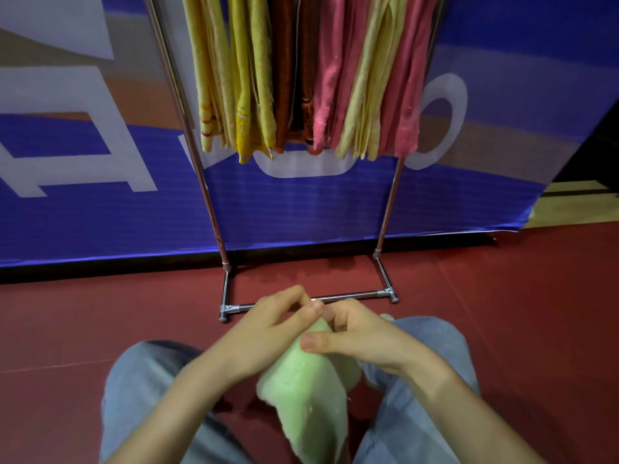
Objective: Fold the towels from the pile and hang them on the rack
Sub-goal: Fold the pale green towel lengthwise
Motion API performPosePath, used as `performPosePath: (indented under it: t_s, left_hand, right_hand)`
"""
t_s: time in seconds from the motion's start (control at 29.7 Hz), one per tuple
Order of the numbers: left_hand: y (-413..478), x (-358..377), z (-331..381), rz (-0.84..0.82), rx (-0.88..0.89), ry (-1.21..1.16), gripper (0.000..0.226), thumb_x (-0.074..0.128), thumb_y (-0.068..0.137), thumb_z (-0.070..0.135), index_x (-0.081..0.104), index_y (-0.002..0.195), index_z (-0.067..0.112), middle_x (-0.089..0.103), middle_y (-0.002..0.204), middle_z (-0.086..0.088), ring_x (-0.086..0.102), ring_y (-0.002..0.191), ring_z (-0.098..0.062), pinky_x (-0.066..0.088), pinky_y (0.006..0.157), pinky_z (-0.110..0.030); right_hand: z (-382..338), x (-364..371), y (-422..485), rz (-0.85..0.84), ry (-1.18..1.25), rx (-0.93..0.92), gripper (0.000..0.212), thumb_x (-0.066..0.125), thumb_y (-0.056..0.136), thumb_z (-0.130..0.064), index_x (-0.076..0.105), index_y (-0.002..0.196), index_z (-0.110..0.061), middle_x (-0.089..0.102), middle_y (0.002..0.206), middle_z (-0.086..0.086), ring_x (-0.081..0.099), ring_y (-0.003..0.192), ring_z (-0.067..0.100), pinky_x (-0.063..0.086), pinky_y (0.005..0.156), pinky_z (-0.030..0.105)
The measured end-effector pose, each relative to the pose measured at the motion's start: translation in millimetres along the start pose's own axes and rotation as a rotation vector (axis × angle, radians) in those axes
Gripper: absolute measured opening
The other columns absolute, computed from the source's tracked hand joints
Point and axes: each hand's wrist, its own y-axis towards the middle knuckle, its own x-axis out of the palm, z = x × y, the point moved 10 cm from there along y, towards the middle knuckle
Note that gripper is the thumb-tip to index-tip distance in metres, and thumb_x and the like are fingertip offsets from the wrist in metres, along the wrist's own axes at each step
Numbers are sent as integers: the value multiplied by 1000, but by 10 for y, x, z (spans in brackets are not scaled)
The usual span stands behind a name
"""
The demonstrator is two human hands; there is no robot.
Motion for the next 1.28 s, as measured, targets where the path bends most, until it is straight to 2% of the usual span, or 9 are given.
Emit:
performPosePath:
  t_s: [0.1, 0.24, 0.37, 0.54, 0.67, 0.84, 0.94, 1.11, 1.28]
  left_hand:
    - [19, 13, 63, -14, 51, 64, 37, 36, 74, 58, 49, 51, 32, 49, 58, 20, 42, 54, 3, 31, 55, -10]
    - [2, -53, 3, 3, -28, -29, 54, 47, 67, 60, 43, 49, 9, 33, 50, 10, 29, 47, -2, 26, 46, -15]
    - [-33, -204, 58, 44, -67, -68, 59, 53, 63, 59, 36, 49, 4, 28, 49, 3, 25, 45, -4, 22, 42, -17]
    - [-52, -599, -17, 137, -136, -158, 63, 56, 58, 58, 39, 54, -3, 28, 48, 1, 25, 40, -5, 23, 40, -17]
    - [-93, -843, -278, 204, -181, -184, 57, 59, 56, 56, 42, 55, 1, 32, 48, 1, 28, 40, -4, 25, 40, -17]
    - [0, -614, -542, 60, -225, -189, 34, 66, 57, 54, 62, 70, 23, 58, 62, 8, 50, 59, -2, 41, 56, -13]
    - [151, -284, -384, -61, -228, -252, 24, 48, 89, 36, 64, 85, 18, 66, 68, 16, 56, 66, 4, 42, 63, -9]
    - [391, -53, 23, -87, -244, -458, 58, 24, 89, 53, 62, 106, 13, 55, 120, -31, 51, 104, -29, 36, 100, -42]
    - [438, 32, 186, -123, -227, -440, 86, 24, 72, 63, 55, 112, -7, 55, 118, -33, 52, 112, -43, 37, 105, -49]
  right_hand:
    - [-15, -2, -20, -15, 24, -1, 12, 70, 71, -24, 64, 69, -14, 59, 56, -13, 51, 55, -2, 39, 54, 11]
    - [19, 3, -11, -4, -20, 9, 61, 76, 60, -46, 62, 88, 6, 54, 71, 2, 45, 68, 14, 31, 63, 24]
    - [329, 75, -49, -53, 37, 166, 8, 62, 72, -27, 66, 76, -21, 67, 63, -18, 58, 65, -6, 44, 66, 9]
    - [824, 59, -174, -92, -13, 315, 11, 65, 78, -27, 65, 67, -23, 65, 57, -23, 55, 58, -10, 41, 61, 6]
    - [517, -84, -159, -26, 132, 175, 35, 78, 52, -52, 72, 69, -21, 70, 67, -17, 62, 66, -7, 45, 64, 8]
    - [-176, -300, -69, -22, 313, 2, 60, 84, 37, -54, 73, 80, -13, 73, 70, -6, 67, 64, 2, 50, 56, 13]
    - [-547, -299, -12, -29, 293, -56, 51, 82, 41, -54, 74, 74, -16, 72, 65, -6, 66, 59, 1, 49, 52, 12]
    - [-787, -250, 64, -69, 191, -68, 42, 72, 56, -52, 74, 87, -23, 74, 83, -7, 68, 79, 4, 52, 68, 15]
    - [-798, -330, -13, -61, 138, -52, 49, 76, 48, -58, 75, 83, -23, 74, 80, -7, 68, 76, 4, 51, 66, 15]
